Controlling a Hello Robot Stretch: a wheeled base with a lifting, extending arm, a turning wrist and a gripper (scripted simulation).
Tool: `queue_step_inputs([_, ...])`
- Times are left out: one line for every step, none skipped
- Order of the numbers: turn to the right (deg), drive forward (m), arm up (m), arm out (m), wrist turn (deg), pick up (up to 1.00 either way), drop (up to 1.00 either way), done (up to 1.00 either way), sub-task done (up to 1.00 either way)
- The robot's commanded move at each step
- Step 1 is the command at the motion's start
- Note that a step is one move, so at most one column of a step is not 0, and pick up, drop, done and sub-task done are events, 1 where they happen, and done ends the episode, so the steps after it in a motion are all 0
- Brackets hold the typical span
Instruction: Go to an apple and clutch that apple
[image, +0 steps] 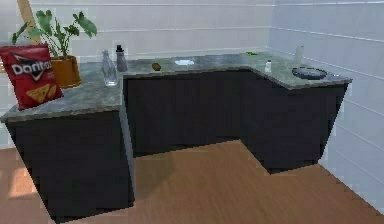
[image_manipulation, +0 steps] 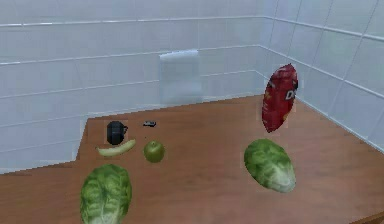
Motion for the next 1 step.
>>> queue_step_inputs([0.0,0.0,0.5,0.0,0.0,0.0,0.0,0.0,0.0])
